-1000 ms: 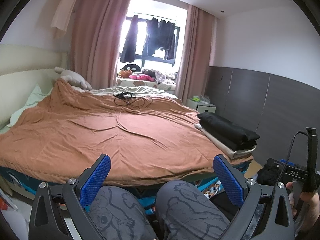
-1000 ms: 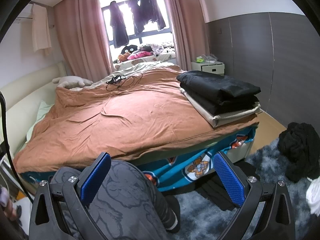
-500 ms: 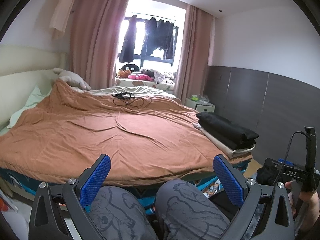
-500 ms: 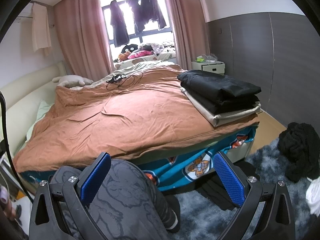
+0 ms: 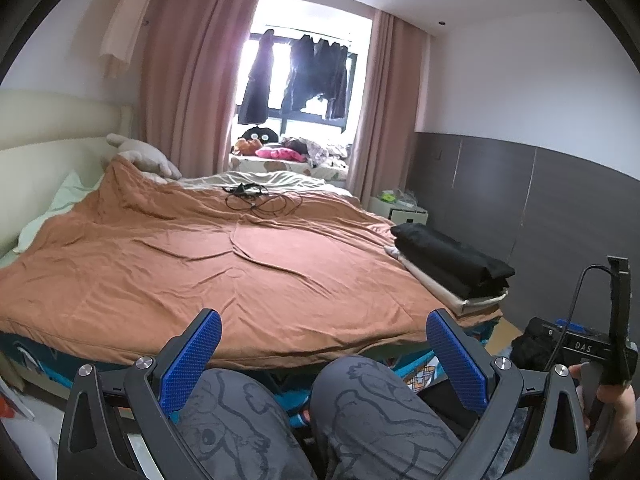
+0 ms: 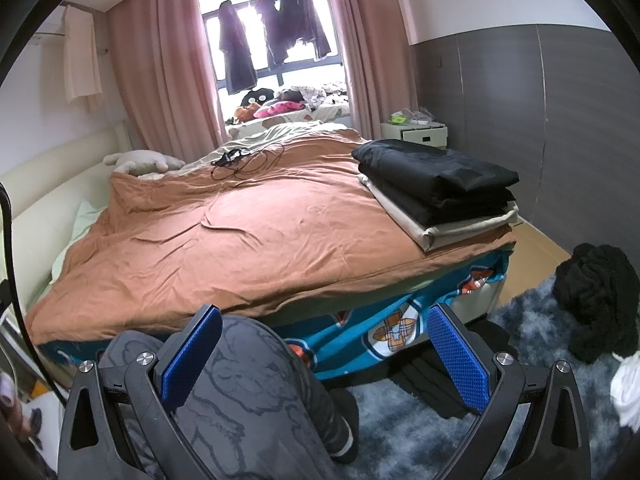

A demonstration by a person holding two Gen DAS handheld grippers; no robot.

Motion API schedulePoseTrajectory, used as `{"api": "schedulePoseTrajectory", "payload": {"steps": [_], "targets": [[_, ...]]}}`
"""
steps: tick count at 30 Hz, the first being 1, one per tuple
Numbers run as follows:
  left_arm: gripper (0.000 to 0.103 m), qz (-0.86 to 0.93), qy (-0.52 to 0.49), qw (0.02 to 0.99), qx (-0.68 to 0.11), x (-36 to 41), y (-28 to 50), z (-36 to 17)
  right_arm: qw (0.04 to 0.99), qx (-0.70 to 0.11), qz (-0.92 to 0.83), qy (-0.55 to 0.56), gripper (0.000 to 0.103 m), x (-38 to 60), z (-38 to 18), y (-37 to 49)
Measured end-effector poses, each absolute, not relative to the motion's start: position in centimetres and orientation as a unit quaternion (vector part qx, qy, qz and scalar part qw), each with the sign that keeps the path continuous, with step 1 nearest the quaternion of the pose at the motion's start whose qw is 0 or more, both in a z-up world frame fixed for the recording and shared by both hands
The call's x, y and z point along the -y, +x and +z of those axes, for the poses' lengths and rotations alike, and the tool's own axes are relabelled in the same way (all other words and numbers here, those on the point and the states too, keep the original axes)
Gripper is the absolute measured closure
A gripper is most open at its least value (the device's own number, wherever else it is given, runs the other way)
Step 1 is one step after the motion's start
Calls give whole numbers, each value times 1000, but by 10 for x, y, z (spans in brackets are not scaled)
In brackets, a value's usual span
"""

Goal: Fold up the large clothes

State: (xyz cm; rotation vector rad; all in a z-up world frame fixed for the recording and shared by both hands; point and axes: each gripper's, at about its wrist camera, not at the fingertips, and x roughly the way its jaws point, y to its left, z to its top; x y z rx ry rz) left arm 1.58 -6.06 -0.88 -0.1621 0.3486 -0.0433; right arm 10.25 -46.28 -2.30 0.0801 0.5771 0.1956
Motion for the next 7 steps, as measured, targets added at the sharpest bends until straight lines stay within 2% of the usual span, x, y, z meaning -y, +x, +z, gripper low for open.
{"api": "schedulePoseTrajectory", "payload": {"steps": [7], "targets": [[0,-25,-79,983,-166,63,7,-7,956,-276,94,40,0,467,-21,90]]}}
